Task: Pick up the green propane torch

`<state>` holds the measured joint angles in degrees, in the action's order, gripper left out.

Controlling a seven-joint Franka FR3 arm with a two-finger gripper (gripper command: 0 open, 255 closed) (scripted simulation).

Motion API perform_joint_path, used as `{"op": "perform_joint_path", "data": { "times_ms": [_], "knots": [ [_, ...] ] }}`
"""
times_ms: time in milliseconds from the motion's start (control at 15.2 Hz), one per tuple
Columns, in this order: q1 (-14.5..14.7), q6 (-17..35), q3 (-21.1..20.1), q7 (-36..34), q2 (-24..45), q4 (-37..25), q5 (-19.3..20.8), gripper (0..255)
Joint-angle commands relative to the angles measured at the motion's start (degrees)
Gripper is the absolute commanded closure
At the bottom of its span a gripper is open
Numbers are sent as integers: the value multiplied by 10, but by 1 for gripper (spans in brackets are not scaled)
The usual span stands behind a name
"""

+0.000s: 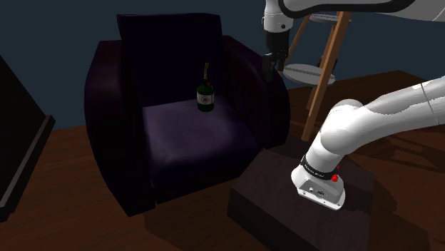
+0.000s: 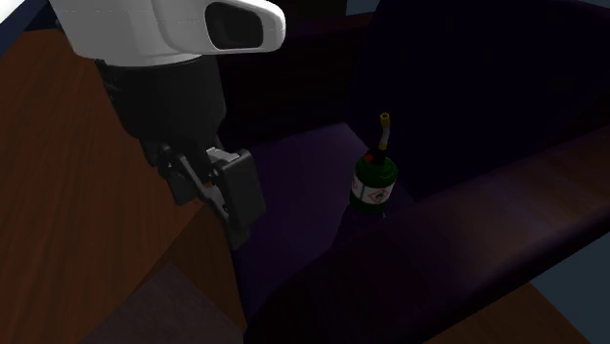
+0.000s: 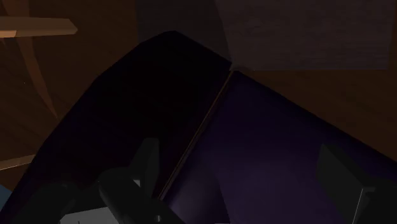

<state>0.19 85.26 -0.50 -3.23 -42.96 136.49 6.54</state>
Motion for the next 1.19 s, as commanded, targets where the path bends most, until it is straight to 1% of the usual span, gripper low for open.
{"op": "perform_joint_path", "data": {
  "times_ms": [0, 264, 528, 792, 1122],
  "knots": [
    [0, 0, 0, 0, 0, 0, 0, 0],
    [-6, 97, -2, -31, 48, 15, -5, 0],
    [-13, 191, -4, -61, 106, 17, -8, 0],
    [-19, 280, -6, -90, 172, 5, -7, 0],
    [-29, 378, -7, -126, 262, -29, -3, 0]
  ]
}}
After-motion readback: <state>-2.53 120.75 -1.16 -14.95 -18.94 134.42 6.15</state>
